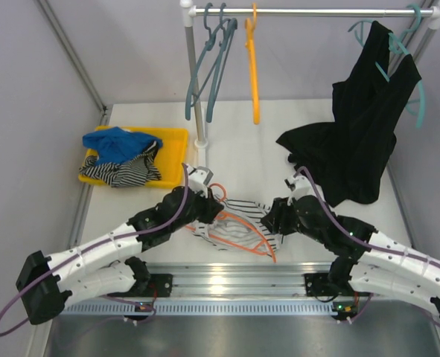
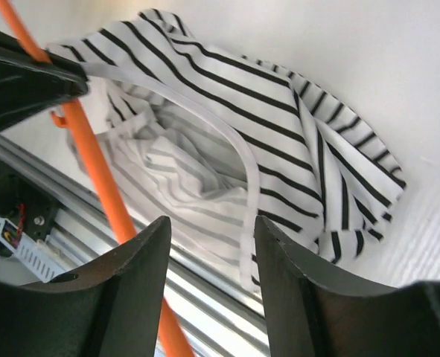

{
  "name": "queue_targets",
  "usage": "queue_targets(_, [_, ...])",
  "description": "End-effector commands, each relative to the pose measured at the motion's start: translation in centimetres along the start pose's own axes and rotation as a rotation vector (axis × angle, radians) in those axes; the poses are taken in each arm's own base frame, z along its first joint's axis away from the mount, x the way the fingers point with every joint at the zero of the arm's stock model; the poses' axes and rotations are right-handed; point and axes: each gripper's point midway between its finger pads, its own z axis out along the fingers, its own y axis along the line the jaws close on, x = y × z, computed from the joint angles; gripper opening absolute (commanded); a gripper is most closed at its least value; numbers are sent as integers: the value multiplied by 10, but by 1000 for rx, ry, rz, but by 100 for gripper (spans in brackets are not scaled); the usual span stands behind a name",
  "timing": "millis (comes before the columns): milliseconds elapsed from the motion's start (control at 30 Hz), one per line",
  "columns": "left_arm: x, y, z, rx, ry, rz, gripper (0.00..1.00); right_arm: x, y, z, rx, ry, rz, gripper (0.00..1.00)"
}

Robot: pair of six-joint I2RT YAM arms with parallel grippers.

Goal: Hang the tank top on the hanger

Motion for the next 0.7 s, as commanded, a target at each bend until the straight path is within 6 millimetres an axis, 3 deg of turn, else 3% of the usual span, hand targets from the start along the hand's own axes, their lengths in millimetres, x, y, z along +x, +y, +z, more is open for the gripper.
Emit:
queue_targets(0, [-10,-1,-4,0,-49,7,0,17,-26,-13,124,53,71,44])
queue_targets(200, [-10,0,-5,-2,-55,1,0,42,-24,-23,68,139,88,33])
queue_targets(667, [-9,-6,-4,35,-55,-4,0,83,-13,1,20,268,56,32])
